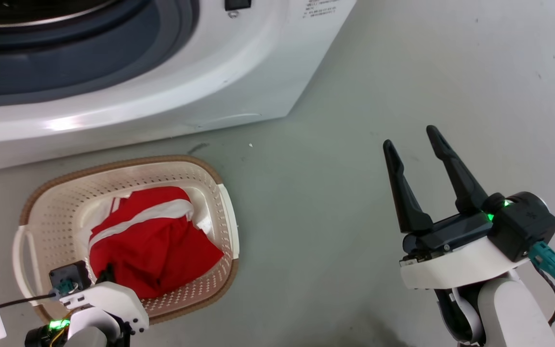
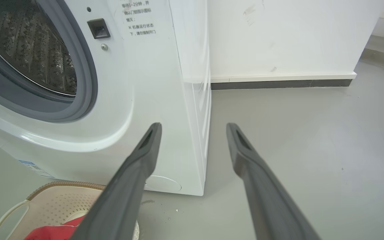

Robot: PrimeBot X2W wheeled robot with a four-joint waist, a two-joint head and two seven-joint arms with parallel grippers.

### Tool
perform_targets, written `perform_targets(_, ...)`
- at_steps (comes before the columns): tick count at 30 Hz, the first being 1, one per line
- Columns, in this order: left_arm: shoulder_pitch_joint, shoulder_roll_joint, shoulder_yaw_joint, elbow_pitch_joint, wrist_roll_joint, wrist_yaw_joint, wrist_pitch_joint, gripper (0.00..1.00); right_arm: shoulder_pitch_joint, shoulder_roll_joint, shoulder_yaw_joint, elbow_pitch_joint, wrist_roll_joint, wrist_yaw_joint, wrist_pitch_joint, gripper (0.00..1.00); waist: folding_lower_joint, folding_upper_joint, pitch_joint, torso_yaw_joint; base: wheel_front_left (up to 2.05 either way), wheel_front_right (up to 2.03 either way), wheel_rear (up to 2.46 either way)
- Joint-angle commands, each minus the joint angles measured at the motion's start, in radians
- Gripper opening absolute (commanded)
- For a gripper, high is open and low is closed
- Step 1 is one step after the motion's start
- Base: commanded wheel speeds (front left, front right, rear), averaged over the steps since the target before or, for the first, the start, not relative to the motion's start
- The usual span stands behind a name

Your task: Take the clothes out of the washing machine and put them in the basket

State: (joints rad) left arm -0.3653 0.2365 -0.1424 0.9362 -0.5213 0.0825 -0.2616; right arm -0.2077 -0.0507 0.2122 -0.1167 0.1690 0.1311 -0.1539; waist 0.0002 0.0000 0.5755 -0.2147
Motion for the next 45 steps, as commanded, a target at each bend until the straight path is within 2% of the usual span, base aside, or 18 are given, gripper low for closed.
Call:
perform_targets(1, -0.018, -0.002, 0.005, 0.007, 0.004, -0.001, -0.004, 0.0, -0.019, 0.001, -0.002, -0.004, 0.003, -0.001, -0.005, 1.0, -0.0002, 0.0, 0.03, -0.019, 0.0, 0.0, 0.0)
perform_targets(8, -0.099, 0.015, 0.014, 0.142, 0.018, -0.03, -0.003, 0.0, -0.031, 0.001, 0.006, -0.014, 0.007, -0.001, -0.018, 1.0, -0.0002, 0.0, 0.106, -0.053, 0.0, 0.0, 0.0)
perform_targets(14, -0.161, 0.02, 0.015, 0.265, 0.002, -0.055, 0.004, 0.0, -0.04, 0.001, 0.014, -0.004, 0.011, -0.001, -0.03, 1.0, -0.0002, 0.0, 0.125, -0.074, 0.0, 0.0, 0.0)
perform_targets(15, -0.168, 0.023, 0.014, 0.278, 0.002, -0.055, 0.004, 0.11, -0.041, 0.001, 0.016, 0.0, 0.012, -0.001, -0.031, 1.0, -0.0002, 0.0, 0.124, -0.077, 0.0, 0.0, 0.0)
perform_targets(16, -0.173, 0.023, 0.013, 0.288, 0.001, -0.059, 0.004, 0.38, -0.041, 0.001, 0.016, 0.004, 0.014, -0.001, -0.033, 1.0, -0.0002, 0.0, 0.12, -0.08, 0.0, 0.0, 0.0)
perform_targets(18, -0.174, 0.02, 0.015, 0.306, -0.005, -0.062, 0.006, 1.0, -0.039, 0.001, 0.013, 0.012, 0.016, -0.001, -0.037, 1.0, -0.0002, 0.0, 0.108, -0.082, 0.0, 0.0, 0.0)
perform_targets(23, -0.156, 0.006, 0.01, 0.326, -0.011, -0.072, 0.002, 1.0, -0.026, 0.001, 0.016, 0.042, 0.023, -0.001, -0.044, 1.0, -0.0002, 0.0, 0.035, -0.076, 0.0, 0.0, 0.0)
perform_targets(31, -0.081, -0.029, 0.004, 0.317, -0.01, -0.109, -0.005, 1.0, 0.017, 0.001, 0.005, 0.091, 0.019, -0.001, -0.037, 1.0, -0.0002, 0.0, -0.151, -0.036, 0.0, 0.0, 0.0)
perform_targets(37, -0.017, -0.049, 0.011, 0.217, 0.013, -0.122, -0.003, 1.0, 0.063, 0.001, -0.008, 0.104, 0.014, -0.001, -0.015, 1.0, -0.0002, 0.0, -0.279, 0.006, 0.0, 0.0, 0.0)
perform_targets(45, 0.052, -0.077, 0.043, 0.013, 0.065, -0.107, -0.004, 1.0, 0.116, 0.001, -0.021, 0.1, 0.007, -0.001, 0.013, 1.0, -0.0002, 0.0, -0.394, 0.062, 0.0, 0.0, 0.0)
